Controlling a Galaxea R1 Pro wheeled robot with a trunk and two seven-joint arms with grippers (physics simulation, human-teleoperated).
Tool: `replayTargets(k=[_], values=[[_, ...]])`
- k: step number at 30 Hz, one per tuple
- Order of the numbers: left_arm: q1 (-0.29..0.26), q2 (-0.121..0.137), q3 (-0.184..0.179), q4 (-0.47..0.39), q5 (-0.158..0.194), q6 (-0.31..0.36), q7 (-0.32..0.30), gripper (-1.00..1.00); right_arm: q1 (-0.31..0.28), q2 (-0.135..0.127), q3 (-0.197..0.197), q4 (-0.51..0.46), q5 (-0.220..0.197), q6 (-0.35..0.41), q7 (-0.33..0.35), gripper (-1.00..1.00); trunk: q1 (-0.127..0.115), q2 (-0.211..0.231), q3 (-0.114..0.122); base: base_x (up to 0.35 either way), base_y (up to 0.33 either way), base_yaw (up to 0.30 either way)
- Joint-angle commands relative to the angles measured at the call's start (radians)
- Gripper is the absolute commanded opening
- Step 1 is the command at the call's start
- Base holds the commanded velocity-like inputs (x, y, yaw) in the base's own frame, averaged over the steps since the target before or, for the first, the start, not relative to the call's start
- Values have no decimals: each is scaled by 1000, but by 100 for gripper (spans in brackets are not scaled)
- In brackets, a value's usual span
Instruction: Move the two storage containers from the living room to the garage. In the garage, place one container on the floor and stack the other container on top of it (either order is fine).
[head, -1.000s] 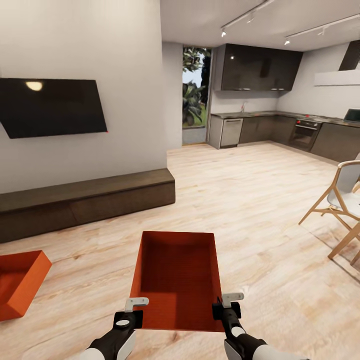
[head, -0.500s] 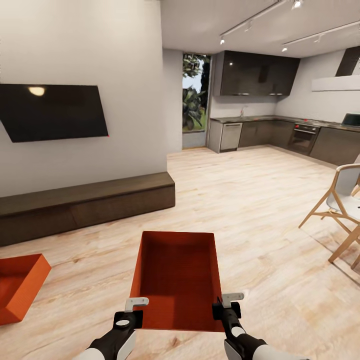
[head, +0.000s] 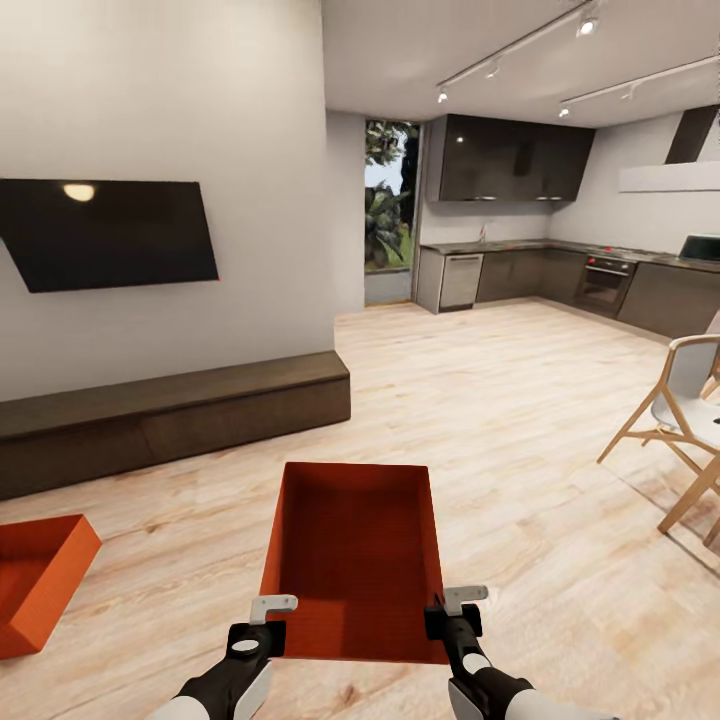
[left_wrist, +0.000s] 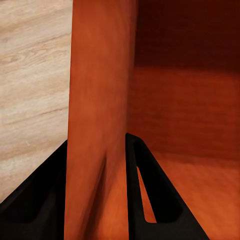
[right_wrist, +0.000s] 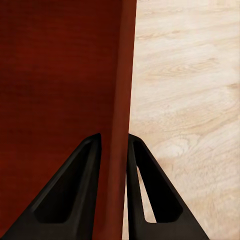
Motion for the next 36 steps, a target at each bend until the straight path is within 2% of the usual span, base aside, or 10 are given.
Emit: replayTargets(k=[1,36], values=[[0,0,-2,4,20,1,11,-100,-2,0,-25,-1,-20,-59,-17,-100,0,-1,1,0,0,0],[0,0,-2,4,20,1,11,-100,-2,0,-25,-1,-20,-59,-17,-100,0,-1,57,0,0,0]])
